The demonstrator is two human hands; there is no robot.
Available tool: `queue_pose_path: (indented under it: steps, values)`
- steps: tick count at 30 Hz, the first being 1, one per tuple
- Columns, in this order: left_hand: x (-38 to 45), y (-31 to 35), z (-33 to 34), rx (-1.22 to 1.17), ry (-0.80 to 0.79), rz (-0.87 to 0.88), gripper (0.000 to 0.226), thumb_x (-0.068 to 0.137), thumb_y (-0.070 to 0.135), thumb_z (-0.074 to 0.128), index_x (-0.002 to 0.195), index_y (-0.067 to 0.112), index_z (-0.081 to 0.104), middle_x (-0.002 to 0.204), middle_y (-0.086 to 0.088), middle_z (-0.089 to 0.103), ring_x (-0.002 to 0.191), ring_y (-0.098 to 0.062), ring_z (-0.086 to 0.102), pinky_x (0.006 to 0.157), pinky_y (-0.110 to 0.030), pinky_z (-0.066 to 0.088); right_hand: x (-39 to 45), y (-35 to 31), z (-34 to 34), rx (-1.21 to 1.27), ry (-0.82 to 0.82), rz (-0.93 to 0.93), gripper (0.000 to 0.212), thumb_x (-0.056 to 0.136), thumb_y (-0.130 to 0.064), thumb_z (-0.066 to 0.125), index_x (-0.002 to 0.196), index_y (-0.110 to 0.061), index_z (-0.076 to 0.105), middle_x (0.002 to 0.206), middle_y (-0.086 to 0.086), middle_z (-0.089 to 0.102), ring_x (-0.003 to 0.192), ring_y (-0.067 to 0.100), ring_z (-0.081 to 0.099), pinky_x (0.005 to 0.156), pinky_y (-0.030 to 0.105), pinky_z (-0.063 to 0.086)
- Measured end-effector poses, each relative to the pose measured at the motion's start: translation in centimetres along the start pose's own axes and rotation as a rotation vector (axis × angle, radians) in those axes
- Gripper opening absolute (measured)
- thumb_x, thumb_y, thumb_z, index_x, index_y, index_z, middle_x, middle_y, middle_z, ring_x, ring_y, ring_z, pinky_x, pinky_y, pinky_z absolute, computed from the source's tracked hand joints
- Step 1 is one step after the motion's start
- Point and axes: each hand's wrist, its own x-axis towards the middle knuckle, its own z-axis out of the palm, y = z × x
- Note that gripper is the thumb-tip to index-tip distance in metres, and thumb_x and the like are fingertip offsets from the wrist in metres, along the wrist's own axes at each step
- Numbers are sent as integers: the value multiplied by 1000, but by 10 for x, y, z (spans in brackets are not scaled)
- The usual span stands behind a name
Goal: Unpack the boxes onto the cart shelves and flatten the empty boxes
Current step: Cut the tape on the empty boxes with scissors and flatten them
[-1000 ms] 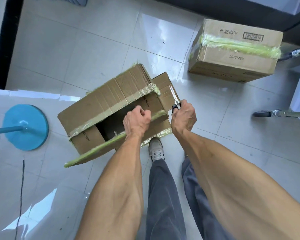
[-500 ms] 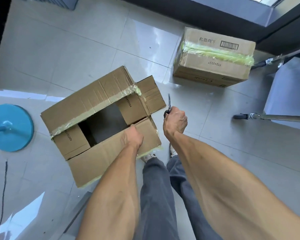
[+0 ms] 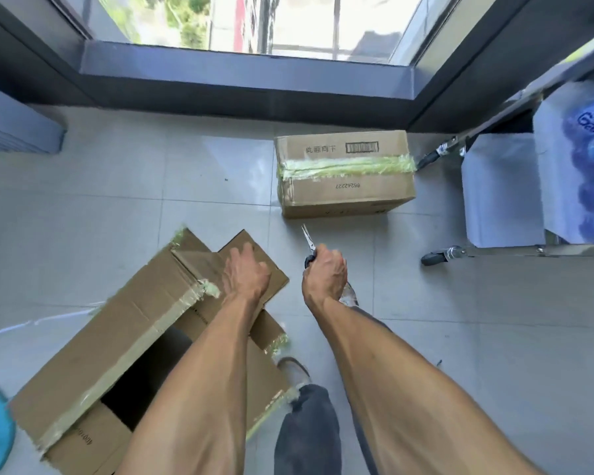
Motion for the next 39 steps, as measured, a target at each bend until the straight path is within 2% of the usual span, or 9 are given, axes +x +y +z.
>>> queue_pose_path:
  steps: [2,4,17,21,25,28,31,35,39]
  values:
    - [19,17,4,17,-21,23,41,91,20,50,131,10,48,126,-19,50,113,-36,53,89,-44,45,26,-5,-9,1,129,59,23,102,-11,38,114,-8,57,108,14,53,110,30,51,76,26,29]
    - [39,36,8,21,-47,22,40,91,21,50,129,10,48,125,-19,50,112,-37,52,87,-43,44,55,-8,-17,-30,167,54,20,100,-7,44,113,-12,58,104,11,56,101,28,54,72,25,29]
    - [172,116,34,61,-74,2,51,92,16,50,141,13,35,129,-19,43,115,-37,49,95,-46,43,217,-3,-26,-83,200,179,13,96,-15,57,107,-13,64,103,11,61,99,29,58,76,33,43]
    - [200,130,52,72,-64,37,58,92,19,50,146,16,29,127,-18,42,113,-35,48,89,-45,42,252,8,-16,-120,236,139,15,99,-11,48,112,-11,56,105,10,55,101,27,52,71,30,34]
    - [207,140,67,50,-102,42,60,92,19,50,147,16,27,129,-18,41,113,-35,48,88,-44,42,279,16,-12,-122,173,107,18,101,-12,42,114,-8,53,107,13,54,100,28,53,73,33,38]
    - [205,139,70,46,-125,37,58,92,19,50,146,15,29,132,-19,40,115,-35,48,87,-43,42,289,15,-7,82,46,83,30,103,-11,32,121,5,49,116,27,52,107,42,51,89,47,43]
    - [200,133,65,43,-141,3,55,92,20,51,144,15,31,128,-19,41,112,-36,49,85,-42,43,284,4,-11,-18,23,138,25,100,-12,39,117,-4,55,107,12,56,88,24,52,71,31,42]
    - [191,116,45,-5,-104,-46,49,92,15,50,139,12,37,129,-19,42,111,-35,49,88,-43,43,258,-16,-13,-157,41,9,26,90,-3,44,114,-6,55,114,14,48,101,28,49,83,36,46]
    - [172,77,16,-19,7,-134,43,87,11,51,129,8,46,124,-20,46,109,-35,49,85,-41,42,221,-41,-4,-262,-97,-113,27,91,0,42,110,-8,59,94,8,57,79,21,57,68,33,52]
